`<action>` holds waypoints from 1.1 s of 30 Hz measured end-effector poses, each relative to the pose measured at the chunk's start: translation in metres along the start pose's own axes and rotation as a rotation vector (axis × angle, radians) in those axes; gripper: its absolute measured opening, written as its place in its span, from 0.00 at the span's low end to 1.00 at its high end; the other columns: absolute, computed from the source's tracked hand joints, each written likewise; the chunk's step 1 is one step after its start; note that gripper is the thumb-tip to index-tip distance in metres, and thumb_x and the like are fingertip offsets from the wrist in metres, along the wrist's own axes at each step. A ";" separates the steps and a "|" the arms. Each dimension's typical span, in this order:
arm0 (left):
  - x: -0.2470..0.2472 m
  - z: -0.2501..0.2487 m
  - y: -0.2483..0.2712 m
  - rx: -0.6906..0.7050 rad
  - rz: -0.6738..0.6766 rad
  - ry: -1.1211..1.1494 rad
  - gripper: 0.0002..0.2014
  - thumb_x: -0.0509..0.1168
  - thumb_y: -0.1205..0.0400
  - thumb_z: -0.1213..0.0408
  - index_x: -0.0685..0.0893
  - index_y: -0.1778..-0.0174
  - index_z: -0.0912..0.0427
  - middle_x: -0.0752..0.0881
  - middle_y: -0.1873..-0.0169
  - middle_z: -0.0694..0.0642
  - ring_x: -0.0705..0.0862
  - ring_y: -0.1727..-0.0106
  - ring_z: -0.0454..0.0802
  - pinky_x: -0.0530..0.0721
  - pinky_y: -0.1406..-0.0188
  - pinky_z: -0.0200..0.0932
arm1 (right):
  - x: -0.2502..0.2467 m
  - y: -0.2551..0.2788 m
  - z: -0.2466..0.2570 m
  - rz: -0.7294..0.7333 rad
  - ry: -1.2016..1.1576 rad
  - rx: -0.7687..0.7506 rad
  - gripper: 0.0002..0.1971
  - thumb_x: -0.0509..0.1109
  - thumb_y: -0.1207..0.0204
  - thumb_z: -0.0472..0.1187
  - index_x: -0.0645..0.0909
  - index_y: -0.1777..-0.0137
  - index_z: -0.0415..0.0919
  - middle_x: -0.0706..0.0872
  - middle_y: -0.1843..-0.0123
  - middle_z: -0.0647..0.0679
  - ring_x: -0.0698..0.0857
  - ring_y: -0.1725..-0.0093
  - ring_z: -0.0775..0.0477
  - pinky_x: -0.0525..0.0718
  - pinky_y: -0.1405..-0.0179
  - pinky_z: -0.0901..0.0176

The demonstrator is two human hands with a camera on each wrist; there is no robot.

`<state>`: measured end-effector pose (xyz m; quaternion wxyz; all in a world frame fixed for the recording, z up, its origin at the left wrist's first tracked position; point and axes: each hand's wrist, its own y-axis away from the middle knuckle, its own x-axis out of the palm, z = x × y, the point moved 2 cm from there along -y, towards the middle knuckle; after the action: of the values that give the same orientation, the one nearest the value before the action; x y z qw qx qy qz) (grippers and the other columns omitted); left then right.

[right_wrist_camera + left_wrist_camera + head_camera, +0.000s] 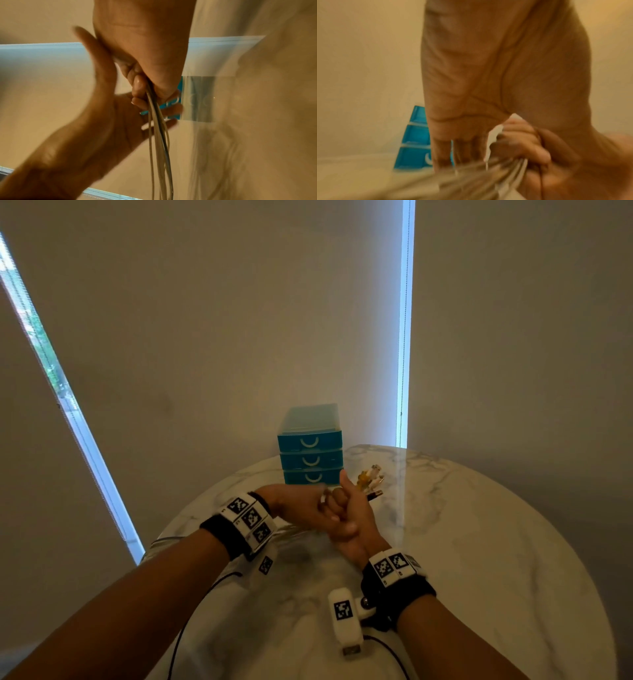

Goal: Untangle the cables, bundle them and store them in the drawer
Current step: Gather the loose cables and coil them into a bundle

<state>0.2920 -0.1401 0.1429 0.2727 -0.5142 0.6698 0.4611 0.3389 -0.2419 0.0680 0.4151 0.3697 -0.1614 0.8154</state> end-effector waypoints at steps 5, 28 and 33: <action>0.023 0.030 0.006 -0.037 0.024 0.112 0.28 0.70 0.16 0.34 0.87 0.33 0.55 0.86 0.59 0.54 0.83 0.62 0.47 0.86 0.58 0.39 | -0.006 -0.003 0.004 -0.031 -0.087 0.053 0.31 0.65 0.08 0.56 0.61 0.73 0.47 0.60 0.80 0.50 0.60 0.80 0.52 0.72 0.76 0.56; -0.105 0.181 0.067 -0.381 -0.576 -0.717 0.11 0.68 0.14 0.42 0.82 0.52 0.44 0.92 0.45 0.49 0.88 0.41 0.54 0.75 0.35 0.50 | -0.033 -0.003 0.044 0.034 -0.290 -0.168 0.28 0.72 0.12 0.53 0.65 0.71 0.46 0.61 0.80 0.51 0.61 0.79 0.51 0.69 0.69 0.54; -0.061 0.173 0.034 -0.569 -0.040 -0.700 0.61 0.79 0.36 0.24 0.64 0.10 0.45 0.75 0.17 0.53 0.74 0.18 0.59 0.73 0.16 0.59 | -0.056 -0.007 0.046 -0.049 -0.157 -0.156 0.29 0.74 0.15 0.47 0.59 0.72 0.49 0.57 0.80 0.51 0.59 0.80 0.51 0.64 0.73 0.53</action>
<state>0.2612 0.0437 0.1319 0.3396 -0.3945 0.3738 0.7677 0.3872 -0.2951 0.0574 0.4487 0.4027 -0.2474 0.7585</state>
